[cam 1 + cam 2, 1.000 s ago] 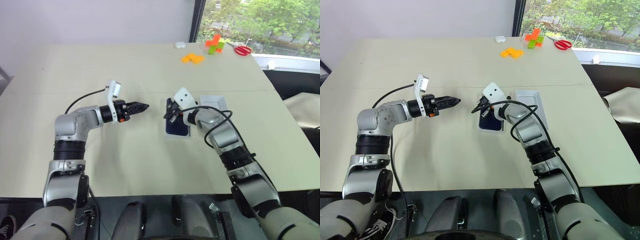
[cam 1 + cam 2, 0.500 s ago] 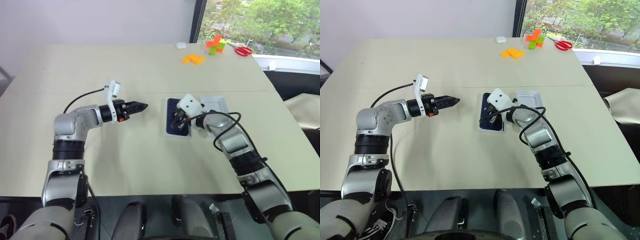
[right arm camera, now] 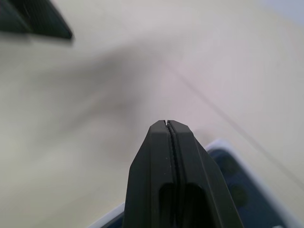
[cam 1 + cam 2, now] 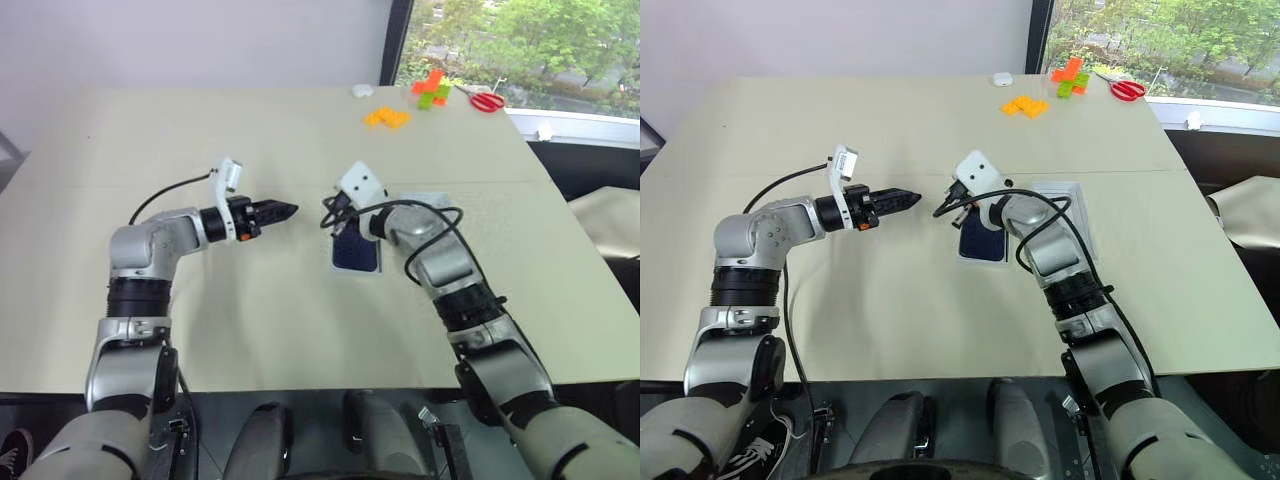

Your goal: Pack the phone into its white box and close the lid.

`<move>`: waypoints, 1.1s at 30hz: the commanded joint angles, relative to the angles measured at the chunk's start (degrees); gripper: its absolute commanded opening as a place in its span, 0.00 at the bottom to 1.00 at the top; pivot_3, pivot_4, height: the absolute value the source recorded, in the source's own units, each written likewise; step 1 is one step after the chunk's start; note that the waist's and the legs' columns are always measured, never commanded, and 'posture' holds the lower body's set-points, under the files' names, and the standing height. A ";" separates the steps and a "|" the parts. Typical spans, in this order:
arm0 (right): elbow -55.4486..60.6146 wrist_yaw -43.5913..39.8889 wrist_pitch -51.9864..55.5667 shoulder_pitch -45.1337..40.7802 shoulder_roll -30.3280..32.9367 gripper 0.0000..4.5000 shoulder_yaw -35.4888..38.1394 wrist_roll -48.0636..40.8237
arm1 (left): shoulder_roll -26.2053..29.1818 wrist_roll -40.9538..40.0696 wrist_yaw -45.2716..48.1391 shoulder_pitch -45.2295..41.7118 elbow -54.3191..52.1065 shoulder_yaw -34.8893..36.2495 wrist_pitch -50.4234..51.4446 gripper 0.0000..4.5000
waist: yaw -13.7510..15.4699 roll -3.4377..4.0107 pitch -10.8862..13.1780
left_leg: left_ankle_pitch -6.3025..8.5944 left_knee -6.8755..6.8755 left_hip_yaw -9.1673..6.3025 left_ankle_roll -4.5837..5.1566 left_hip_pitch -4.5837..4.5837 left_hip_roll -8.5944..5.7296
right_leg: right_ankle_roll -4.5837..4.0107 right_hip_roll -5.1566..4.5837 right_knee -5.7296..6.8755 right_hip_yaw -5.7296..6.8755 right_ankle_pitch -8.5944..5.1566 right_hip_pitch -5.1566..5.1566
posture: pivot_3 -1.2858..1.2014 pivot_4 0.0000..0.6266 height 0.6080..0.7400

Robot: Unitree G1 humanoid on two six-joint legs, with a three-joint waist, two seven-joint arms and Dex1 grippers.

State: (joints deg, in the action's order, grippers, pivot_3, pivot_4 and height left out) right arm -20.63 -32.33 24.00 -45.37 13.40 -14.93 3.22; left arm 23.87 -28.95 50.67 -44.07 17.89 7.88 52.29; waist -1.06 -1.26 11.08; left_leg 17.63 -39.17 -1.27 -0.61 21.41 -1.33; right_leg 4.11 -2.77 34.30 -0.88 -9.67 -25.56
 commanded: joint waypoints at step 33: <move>31.63 -1.25 28.21 7.38 12.55 0.98 14.72 -12.82 | 6.13 -0.45 9.20 4.47 -10.75 -6.03 -8.79 1.00 | -0.22 0.05 0.01 | 0.01 0.03 0.00 0.01 -0.02 0.11 | 0.00 0.11 -0.03 0.02 -0.01 0.00 | 0.52 0.24 1.00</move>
State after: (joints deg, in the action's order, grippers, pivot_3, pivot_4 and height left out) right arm 6.93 -35.86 49.36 -37.93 25.77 -1.70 -9.53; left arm 28.32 -31.82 57.63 -40.79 9.40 2.96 49.15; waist -1.28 -1.21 11.09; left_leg 17.64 -39.11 -1.24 -0.61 21.36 -1.19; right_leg 4.11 -2.64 34.28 -0.89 -9.69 -25.57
